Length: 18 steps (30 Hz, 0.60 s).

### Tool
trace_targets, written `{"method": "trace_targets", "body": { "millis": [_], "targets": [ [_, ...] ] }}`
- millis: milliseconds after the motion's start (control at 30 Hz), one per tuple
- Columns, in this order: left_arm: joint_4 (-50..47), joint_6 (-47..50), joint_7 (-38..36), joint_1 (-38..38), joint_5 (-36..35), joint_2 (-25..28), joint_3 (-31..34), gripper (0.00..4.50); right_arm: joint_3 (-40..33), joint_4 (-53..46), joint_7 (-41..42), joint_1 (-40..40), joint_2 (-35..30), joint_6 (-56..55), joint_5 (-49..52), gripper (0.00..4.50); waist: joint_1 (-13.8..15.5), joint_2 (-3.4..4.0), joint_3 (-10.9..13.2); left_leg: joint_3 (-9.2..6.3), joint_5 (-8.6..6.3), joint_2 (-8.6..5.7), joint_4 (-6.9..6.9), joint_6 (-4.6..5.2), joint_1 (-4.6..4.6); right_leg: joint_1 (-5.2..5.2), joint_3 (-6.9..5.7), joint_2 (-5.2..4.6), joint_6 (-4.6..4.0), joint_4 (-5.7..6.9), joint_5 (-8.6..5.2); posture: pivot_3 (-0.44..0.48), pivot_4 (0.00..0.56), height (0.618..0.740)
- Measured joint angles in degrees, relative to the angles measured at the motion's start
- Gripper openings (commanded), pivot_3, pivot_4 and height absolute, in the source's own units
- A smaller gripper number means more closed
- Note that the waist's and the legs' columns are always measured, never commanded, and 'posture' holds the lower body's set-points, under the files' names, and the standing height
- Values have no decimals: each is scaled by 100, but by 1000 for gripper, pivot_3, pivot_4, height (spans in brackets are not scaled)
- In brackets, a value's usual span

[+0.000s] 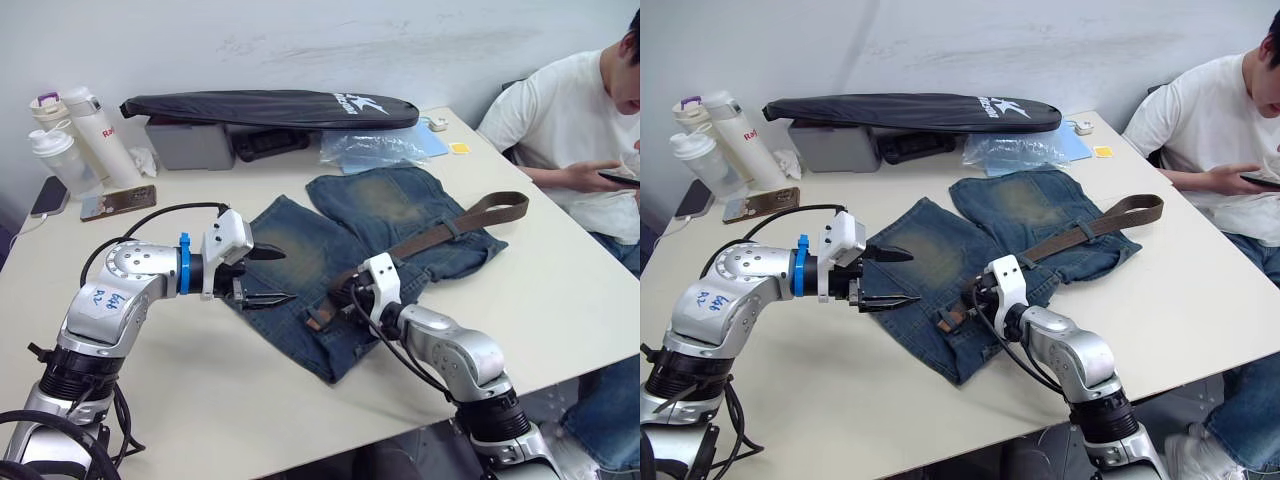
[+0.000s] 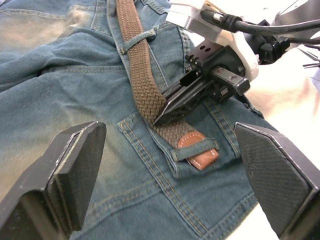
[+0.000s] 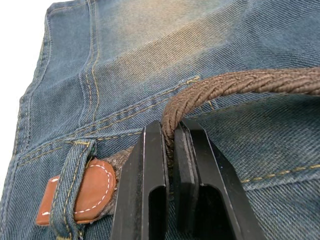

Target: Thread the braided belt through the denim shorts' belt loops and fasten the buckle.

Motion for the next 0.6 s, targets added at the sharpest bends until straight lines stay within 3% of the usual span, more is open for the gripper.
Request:
{"method": "trace_targets", "body": {
  "millis": [433,600],
  "targets": [
    [172,-90,-67,-15,96,0,-88,4500,-915,-340,-330,-281,648,2167,700,25,53,25,4,-30,-63,-11,-10,-27,30,-3,-2,0,-28,8,15,0,150,622],
    [198,-166,-85,-24,144,-1,-170,4500,-1062,-415,-392,-252,806,2428,772,1830,57,32,8,-36,-70,-20,-11,-30,29,-2,-2,-4,-29,8,15,0,150,622]
  ]
}}
